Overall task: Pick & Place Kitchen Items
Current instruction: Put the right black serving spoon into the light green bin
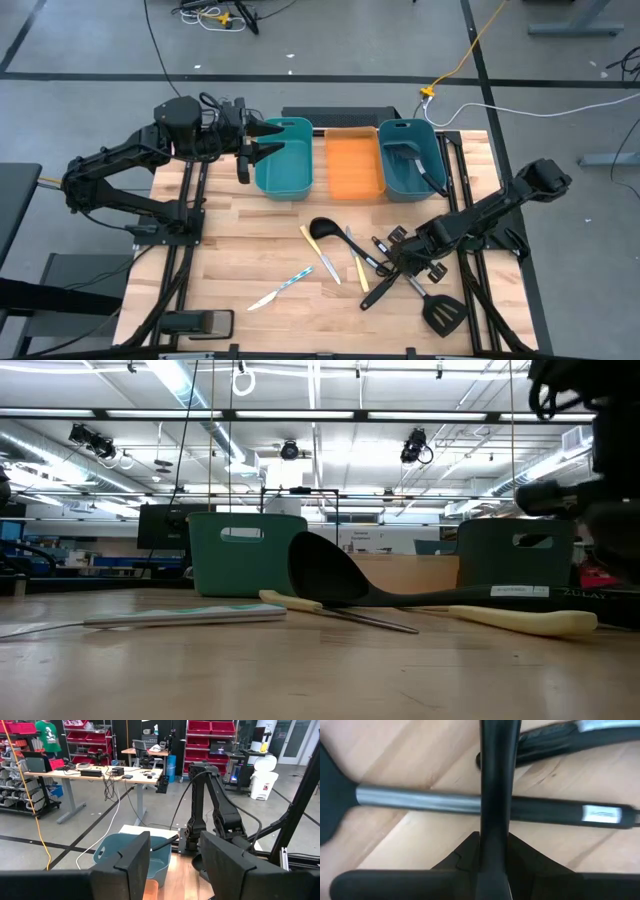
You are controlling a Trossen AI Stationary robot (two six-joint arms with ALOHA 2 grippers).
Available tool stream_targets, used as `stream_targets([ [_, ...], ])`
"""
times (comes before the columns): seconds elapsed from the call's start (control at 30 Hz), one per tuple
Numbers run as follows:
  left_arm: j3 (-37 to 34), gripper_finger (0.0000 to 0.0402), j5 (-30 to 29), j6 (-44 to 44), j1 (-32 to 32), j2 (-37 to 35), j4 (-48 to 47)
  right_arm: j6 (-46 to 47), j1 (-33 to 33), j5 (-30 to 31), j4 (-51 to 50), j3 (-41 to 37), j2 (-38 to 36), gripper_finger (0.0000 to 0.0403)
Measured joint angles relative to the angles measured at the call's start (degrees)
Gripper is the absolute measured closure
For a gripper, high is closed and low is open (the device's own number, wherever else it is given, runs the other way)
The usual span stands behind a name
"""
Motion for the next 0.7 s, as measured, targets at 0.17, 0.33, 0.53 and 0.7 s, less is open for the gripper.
stream_targets([
  [0.17, 0.0, 0.0221, 0.0, 0.1, 0.0, 0.0, 0.0, 3.0, 0.0, 1.5, -1.3, 2.3, -2.5, 0.0326],
  [0.33, 0.0, 0.0221, 0.0, 0.9, 0.0, 0.0, 0.0, 4.1, 0.0, 1.7, -1.4, 5.0, -3.1, 0.0326],
  [0.53, 0.0, 0.0221, 0.0, 0.9, 0.0, 0.0, 0.0, 8.1, 0.0, 3.4, -1.5, 6.7, -3.1, 0.0326],
  [0.7, 0.0, 0.0221, 0.0, 0.9, 0.0, 0.0, 0.0, 10.2, 0.0, 3.5, -1.4, 6.8, -3.1, 0.0326],
])
